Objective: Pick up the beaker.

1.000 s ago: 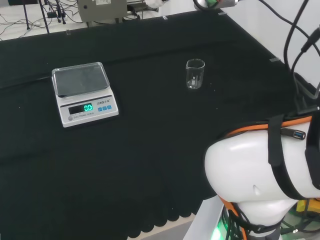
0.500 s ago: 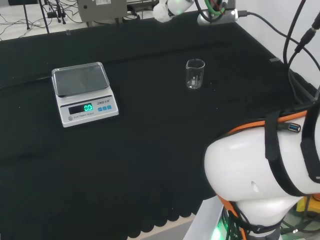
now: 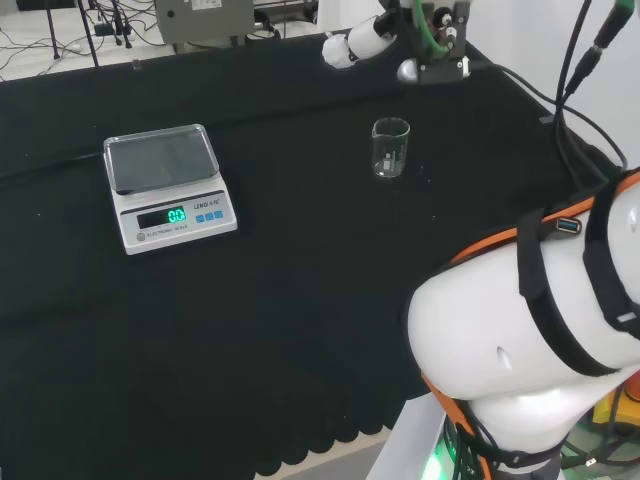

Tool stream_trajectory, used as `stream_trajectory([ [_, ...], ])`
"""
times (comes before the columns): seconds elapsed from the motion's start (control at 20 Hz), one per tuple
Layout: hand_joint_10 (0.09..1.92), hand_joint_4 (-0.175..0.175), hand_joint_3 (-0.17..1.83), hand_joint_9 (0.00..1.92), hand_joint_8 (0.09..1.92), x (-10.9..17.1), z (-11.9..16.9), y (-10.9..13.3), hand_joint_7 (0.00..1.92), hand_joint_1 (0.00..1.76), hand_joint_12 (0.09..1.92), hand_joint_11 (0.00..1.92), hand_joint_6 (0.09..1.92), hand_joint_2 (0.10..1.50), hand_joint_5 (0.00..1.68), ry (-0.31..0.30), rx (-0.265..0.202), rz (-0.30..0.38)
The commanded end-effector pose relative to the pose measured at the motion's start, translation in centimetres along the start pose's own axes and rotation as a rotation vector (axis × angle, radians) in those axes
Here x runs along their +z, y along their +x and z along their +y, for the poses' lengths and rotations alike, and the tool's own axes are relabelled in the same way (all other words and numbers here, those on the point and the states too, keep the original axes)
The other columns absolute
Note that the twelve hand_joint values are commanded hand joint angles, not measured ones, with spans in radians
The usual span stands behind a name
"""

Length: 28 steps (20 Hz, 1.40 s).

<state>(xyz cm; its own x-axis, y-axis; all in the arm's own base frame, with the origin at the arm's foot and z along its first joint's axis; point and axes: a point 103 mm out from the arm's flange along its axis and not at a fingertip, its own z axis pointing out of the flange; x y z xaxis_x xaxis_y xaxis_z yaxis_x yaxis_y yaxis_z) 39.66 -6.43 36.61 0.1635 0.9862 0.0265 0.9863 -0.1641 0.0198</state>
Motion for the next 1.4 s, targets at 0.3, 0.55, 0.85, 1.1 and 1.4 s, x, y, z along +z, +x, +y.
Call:
stream_trajectory([
  [0.3,0.82,0.067,0.1,0.08,0.39,8.2,6.3,-8.4,0.0,0.63,1.28,0.0,0.09,0.69,0.0,0.109,0.087,0.009],
  [0.55,0.82,0.075,0.09,0.06,0.33,11.3,8.5,-10.4,0.0,0.62,1.26,0.0,0.09,0.69,0.0,0.163,0.105,0.01],
  [0.85,0.82,0.085,0.08,0.05,0.26,14.4,10.0,-11.2,0.0,0.62,1.24,0.0,0.09,0.69,0.0,0.175,0.118,0.036],
  [1.1,0.81,0.089,0.08,0.04,0.24,16.9,10.9,-9.6,0.0,0.62,1.23,0.0,0.09,0.69,0.0,0.196,0.083,0.037],
  [1.4,0.81,0.093,0.08,0.03,0.21,19.3,12.3,-8.4,0.0,0.62,1.22,0.0,0.09,0.69,0.0,0.212,0.06,0.048],
])
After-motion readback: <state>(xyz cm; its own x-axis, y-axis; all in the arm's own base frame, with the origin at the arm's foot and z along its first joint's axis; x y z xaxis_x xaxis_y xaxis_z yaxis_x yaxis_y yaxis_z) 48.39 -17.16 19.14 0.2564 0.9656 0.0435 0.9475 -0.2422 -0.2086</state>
